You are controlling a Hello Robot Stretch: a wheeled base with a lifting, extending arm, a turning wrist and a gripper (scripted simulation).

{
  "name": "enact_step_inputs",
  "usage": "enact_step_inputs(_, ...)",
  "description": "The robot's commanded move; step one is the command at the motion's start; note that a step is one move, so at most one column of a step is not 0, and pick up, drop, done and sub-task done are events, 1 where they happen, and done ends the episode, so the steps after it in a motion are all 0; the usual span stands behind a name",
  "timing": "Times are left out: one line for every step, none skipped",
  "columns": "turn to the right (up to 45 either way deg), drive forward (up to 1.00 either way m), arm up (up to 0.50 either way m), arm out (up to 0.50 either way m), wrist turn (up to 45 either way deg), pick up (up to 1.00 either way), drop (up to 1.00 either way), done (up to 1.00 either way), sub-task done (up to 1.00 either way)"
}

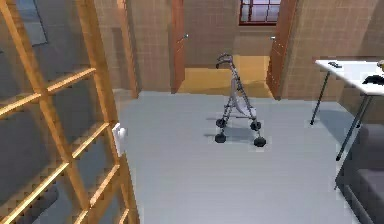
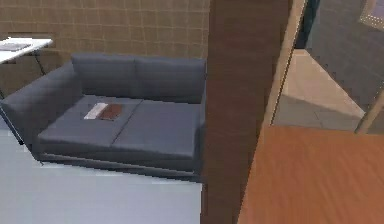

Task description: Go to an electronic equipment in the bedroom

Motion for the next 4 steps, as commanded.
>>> enact_step_inputs(0.0, 1.0, 0.0, 0.0, 0.0, 0.0, 0.0, 0.0, 0.0)
enact_step_inputs(-18.0, 0.0, 0.0, 0.0, 0.0, 0.0, 0.0, 0.0, 0.0)
enact_step_inputs(0.0, 0.6, 0.0, 0.0, 0.0, 0.0, 0.0, 0.0, 0.0)
enact_step_inputs(30.0, 0.0, 0.0, 0.0, 0.0, 0.0, 0.0, 0.0, 0.0)
